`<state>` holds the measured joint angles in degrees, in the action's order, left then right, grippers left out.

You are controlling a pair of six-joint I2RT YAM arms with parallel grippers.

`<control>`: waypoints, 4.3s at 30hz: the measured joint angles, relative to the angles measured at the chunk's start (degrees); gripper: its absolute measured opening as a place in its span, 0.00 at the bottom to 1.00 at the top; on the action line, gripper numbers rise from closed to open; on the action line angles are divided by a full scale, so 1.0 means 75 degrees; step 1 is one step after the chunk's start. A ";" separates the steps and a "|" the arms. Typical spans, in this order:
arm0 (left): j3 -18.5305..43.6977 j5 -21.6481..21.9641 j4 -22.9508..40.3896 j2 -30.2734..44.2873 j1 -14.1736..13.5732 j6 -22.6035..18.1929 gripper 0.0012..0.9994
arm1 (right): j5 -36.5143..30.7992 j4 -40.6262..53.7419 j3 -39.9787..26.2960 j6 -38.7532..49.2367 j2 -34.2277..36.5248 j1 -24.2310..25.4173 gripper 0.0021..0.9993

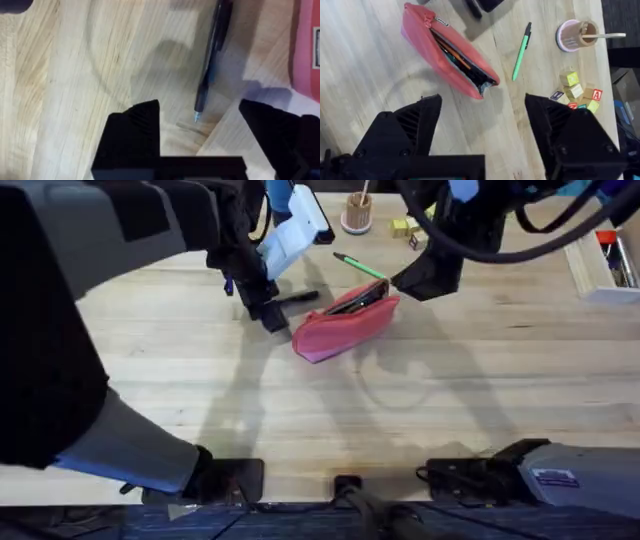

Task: Unzip the bag, pick up the pens from the table one at a time and place them inside, then zip the bag closed.

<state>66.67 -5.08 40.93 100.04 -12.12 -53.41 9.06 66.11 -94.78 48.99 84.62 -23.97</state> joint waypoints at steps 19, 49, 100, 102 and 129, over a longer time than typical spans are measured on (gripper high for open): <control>0.0386 -0.0301 0.0243 0.0597 0.0078 -0.0168 0.99 | 0.0000 0.0015 0.0000 -0.0085 0.0000 0.0000 1.00; 0.0732 -0.0986 0.1060 0.0965 0.0134 0.0099 0.22 | 0.0000 0.0020 0.0000 -0.0108 0.0000 0.0000 1.00; 0.5383 -0.3312 0.5147 0.1968 -0.1657 0.2984 0.04 | -0.0245 0.1848 0.0000 -0.1769 -0.2238 0.0000 1.00; 0.5383 -0.3472 0.5142 0.1968 -0.1710 0.3084 0.04 | -0.0245 0.1848 0.0000 -0.1769 -0.2238 0.0000 1.00; 0.4877 -0.3318 0.3797 0.1968 -0.2165 0.4338 0.04 | -0.0245 0.1848 0.0000 -0.1763 -0.2238 0.0000 1.00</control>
<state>103.25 -29.96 69.41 114.80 -28.36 -20.87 7.22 79.96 -94.78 35.77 67.83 -23.97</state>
